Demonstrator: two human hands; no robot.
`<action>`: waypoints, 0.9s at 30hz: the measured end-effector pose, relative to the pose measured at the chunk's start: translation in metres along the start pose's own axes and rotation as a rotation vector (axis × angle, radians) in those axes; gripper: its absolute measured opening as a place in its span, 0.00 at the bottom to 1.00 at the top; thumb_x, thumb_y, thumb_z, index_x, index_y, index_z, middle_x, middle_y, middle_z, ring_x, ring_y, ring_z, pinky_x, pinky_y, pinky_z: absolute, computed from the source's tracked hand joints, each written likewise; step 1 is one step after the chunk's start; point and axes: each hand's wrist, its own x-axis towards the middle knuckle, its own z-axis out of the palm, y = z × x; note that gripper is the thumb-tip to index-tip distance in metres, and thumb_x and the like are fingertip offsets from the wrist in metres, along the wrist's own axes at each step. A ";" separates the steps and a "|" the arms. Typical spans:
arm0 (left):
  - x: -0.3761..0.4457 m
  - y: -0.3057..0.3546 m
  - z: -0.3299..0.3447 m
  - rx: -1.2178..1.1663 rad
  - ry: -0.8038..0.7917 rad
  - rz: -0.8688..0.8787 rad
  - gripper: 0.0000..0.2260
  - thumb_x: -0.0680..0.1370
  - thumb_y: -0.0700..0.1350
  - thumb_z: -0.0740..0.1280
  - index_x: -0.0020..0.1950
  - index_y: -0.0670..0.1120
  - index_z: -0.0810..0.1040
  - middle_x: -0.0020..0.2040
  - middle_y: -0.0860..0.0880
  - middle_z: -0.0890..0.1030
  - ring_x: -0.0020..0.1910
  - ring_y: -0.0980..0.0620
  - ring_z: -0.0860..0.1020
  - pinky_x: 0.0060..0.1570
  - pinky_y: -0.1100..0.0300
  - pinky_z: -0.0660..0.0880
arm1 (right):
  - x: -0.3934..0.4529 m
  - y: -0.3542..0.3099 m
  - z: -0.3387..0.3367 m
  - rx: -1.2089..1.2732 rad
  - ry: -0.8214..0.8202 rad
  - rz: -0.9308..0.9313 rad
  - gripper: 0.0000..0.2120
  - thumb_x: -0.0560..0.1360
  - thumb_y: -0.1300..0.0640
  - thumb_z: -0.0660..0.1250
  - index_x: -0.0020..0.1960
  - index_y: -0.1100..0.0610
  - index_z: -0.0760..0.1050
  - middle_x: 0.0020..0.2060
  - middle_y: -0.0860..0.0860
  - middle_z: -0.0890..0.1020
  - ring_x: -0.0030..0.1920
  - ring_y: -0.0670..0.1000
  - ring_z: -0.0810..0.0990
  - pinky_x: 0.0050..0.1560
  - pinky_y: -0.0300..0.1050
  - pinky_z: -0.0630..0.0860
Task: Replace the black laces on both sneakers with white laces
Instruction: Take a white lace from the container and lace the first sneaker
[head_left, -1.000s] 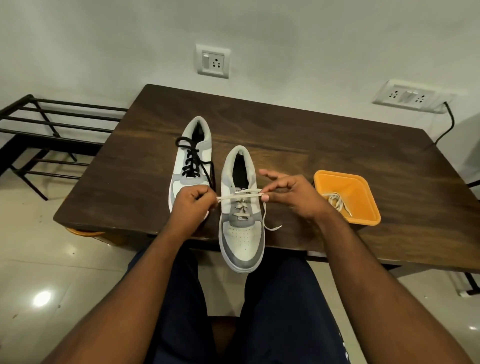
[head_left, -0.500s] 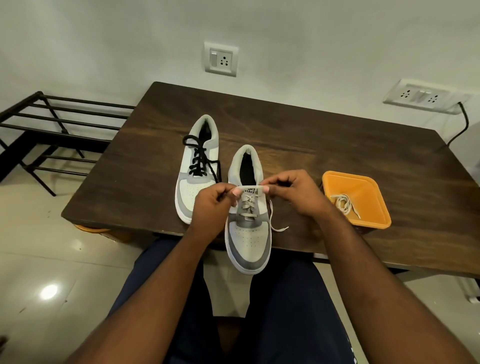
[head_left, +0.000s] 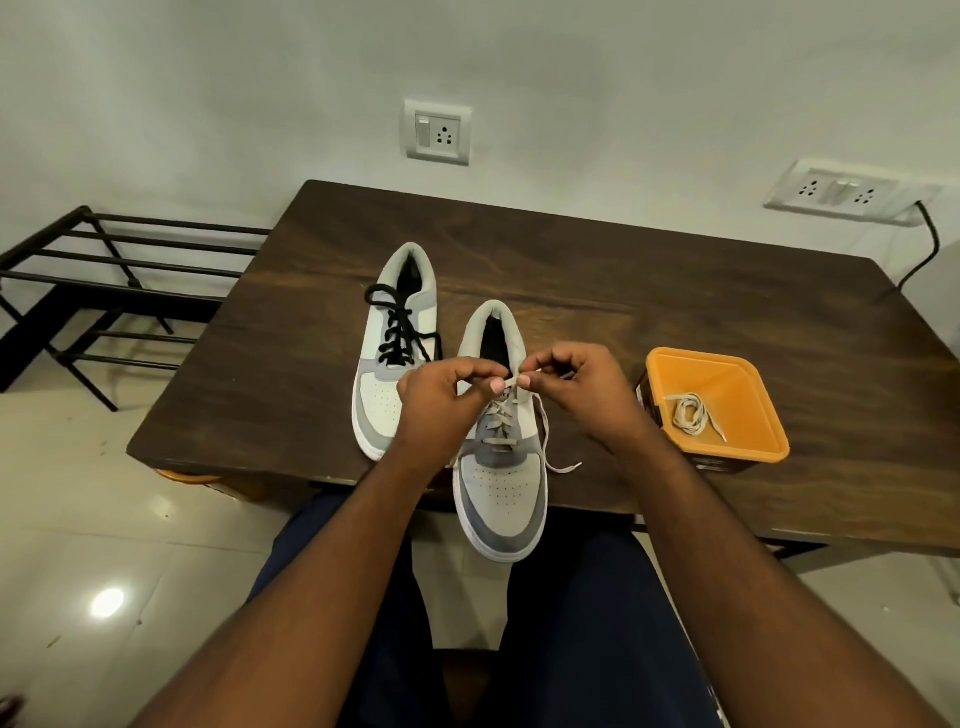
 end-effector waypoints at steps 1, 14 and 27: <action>-0.001 -0.001 0.000 0.009 0.003 -0.012 0.06 0.73 0.48 0.73 0.47 0.59 0.85 0.43 0.58 0.85 0.47 0.60 0.82 0.58 0.44 0.76 | 0.000 0.000 -0.001 0.018 -0.004 -0.001 0.05 0.72 0.66 0.72 0.47 0.59 0.82 0.37 0.51 0.83 0.36 0.40 0.79 0.40 0.32 0.74; 0.004 0.004 0.016 -0.063 0.158 -0.124 0.03 0.75 0.40 0.71 0.46 0.45 0.85 0.34 0.52 0.82 0.33 0.61 0.79 0.39 0.67 0.76 | 0.003 0.017 0.015 0.161 0.373 0.185 0.05 0.74 0.64 0.70 0.44 0.55 0.77 0.34 0.48 0.78 0.33 0.42 0.76 0.37 0.38 0.74; 0.011 -0.005 0.029 0.188 0.048 -0.118 0.06 0.77 0.46 0.69 0.46 0.48 0.86 0.37 0.53 0.84 0.36 0.57 0.82 0.41 0.56 0.81 | -0.007 0.029 0.061 0.319 0.468 0.385 0.04 0.72 0.57 0.74 0.39 0.56 0.84 0.35 0.52 0.85 0.41 0.55 0.85 0.46 0.57 0.82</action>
